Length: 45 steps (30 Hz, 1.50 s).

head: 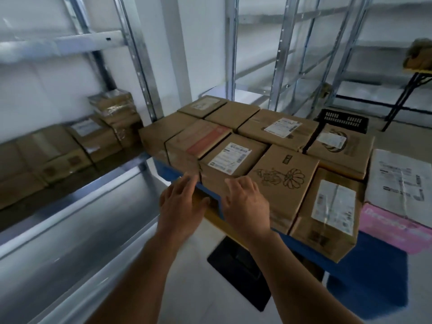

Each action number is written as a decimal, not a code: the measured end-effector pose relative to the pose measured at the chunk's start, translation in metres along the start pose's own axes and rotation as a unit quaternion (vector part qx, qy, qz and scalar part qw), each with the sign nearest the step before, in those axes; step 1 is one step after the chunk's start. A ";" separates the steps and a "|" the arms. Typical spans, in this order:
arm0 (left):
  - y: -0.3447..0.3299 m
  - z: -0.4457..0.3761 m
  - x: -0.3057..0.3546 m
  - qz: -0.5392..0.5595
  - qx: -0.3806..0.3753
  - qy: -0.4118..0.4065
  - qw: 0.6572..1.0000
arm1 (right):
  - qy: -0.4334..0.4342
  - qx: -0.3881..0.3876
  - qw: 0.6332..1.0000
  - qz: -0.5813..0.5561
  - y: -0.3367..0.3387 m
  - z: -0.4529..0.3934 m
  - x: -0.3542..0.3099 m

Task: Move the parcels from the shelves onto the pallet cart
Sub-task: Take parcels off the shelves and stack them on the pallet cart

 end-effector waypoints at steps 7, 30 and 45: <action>0.037 -0.043 -0.113 -0.044 0.043 0.052 0.997 | 0.044 -0.035 0.998 -0.018 -0.084 -0.035 -0.083; 0.110 -0.211 -0.322 -0.082 0.136 0.106 0.982 | 0.159 -0.040 0.986 -0.043 -0.284 -0.205 -0.250; 0.057 -0.381 -0.353 0.034 0.110 0.250 0.961 | -0.027 -0.115 0.985 -0.126 -0.379 -0.367 -0.242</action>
Point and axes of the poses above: each hand's wrist, its own z-axis away from the middle knuckle, its own y-axis out of the back of the hand, x = y × z, the point moved 8 cm from there along -z, towards the middle knuckle, and after that the axes turned 14 degrees about x, right-handed, at the moved point
